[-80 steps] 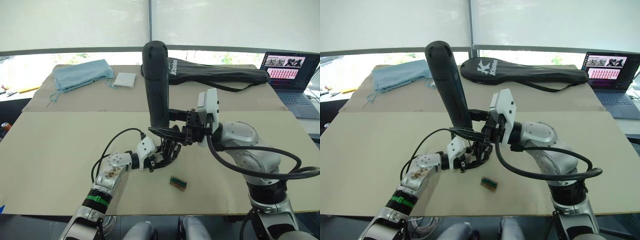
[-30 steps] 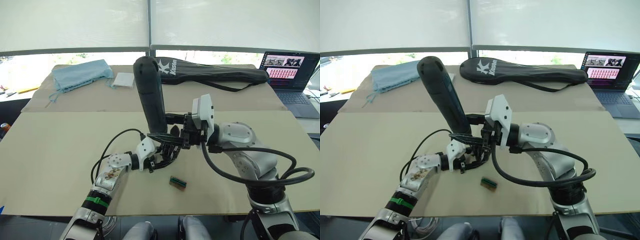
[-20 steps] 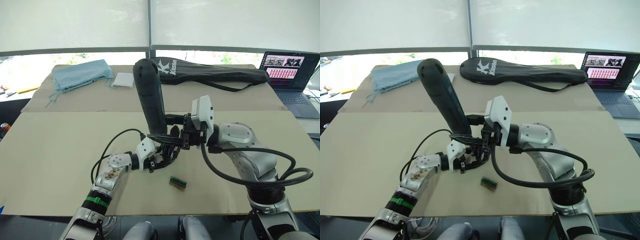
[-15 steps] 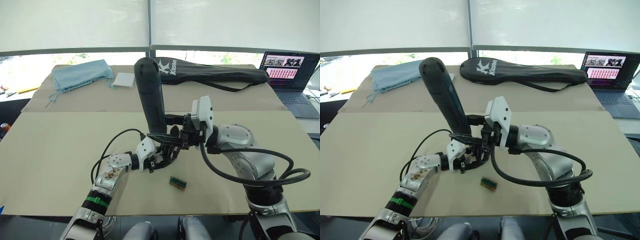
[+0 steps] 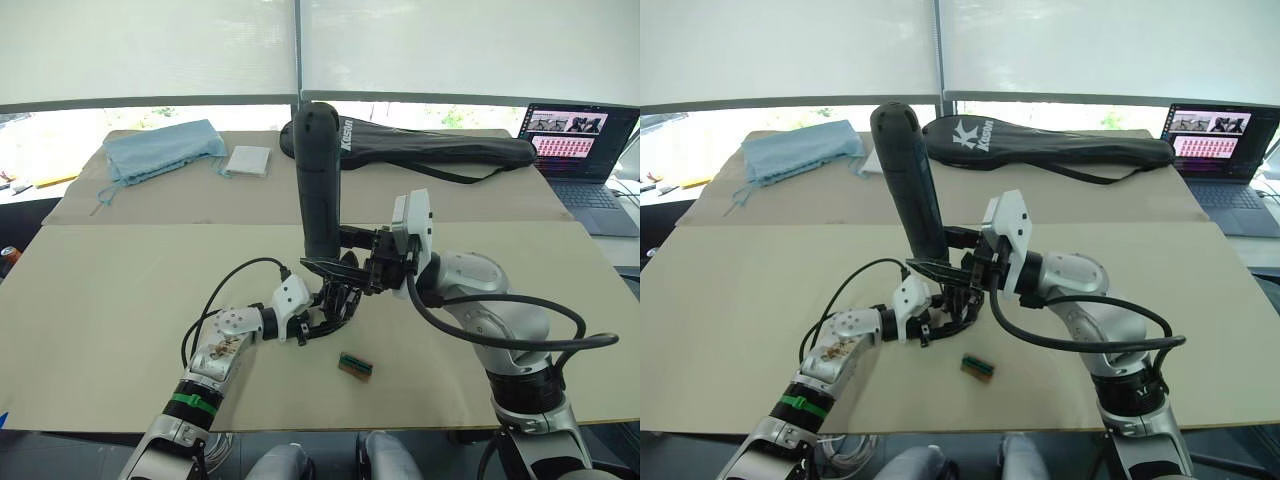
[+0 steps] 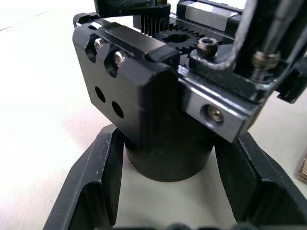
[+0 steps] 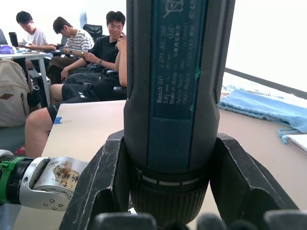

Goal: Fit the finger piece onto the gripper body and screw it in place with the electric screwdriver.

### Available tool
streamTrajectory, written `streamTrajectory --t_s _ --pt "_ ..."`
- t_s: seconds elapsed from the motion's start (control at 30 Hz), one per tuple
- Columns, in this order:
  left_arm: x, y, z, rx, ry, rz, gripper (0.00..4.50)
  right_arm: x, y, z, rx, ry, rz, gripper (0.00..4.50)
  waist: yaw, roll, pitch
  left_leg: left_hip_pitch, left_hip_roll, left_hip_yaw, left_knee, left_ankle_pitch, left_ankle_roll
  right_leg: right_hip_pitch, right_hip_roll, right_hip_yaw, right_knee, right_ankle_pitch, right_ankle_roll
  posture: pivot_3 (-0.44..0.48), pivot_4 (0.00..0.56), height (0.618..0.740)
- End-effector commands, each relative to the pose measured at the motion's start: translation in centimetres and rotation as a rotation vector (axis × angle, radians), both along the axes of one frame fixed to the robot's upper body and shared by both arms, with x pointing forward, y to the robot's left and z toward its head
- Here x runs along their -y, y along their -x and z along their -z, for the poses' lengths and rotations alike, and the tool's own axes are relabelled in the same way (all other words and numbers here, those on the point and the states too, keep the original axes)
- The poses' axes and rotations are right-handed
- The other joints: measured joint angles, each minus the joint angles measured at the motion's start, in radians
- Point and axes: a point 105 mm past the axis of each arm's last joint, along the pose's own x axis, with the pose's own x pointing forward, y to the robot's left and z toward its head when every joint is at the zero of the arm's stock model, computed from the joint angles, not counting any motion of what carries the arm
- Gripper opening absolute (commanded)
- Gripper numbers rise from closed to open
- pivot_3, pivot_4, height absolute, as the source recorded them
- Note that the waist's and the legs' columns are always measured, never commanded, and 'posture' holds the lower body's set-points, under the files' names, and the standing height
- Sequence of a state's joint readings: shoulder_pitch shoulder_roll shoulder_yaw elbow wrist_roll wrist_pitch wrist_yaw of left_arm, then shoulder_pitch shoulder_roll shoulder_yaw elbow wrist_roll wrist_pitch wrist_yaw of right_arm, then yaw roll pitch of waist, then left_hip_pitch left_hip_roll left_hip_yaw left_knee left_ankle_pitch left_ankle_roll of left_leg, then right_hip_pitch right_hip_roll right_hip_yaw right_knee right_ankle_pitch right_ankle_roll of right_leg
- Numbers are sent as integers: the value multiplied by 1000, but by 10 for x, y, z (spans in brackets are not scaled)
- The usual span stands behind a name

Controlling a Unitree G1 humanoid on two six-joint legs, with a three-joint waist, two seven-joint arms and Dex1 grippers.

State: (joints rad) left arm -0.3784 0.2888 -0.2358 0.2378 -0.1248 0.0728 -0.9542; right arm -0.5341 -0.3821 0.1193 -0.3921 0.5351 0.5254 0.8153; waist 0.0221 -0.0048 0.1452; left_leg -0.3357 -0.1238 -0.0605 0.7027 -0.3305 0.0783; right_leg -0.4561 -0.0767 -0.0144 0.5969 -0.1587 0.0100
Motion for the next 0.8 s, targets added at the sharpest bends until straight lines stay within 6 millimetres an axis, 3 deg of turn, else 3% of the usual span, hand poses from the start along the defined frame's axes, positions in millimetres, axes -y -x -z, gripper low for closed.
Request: streamTrajectory --t_s 0.03,0.8 --pt "0 12 28 -118 -48 26 2266 2 -4 9 -26 16 44 1906 0 0 -1 0 0 0 0 0 0 0 0 0 0 0 0 0 150 740" --pt "-4 7 24 -97 -60 25 2266 -2 -9 39 -74 91 82 1906 -8 0 -23 3 0 0 -3 0 0 2 0 1 0 0 0 0 150 740"
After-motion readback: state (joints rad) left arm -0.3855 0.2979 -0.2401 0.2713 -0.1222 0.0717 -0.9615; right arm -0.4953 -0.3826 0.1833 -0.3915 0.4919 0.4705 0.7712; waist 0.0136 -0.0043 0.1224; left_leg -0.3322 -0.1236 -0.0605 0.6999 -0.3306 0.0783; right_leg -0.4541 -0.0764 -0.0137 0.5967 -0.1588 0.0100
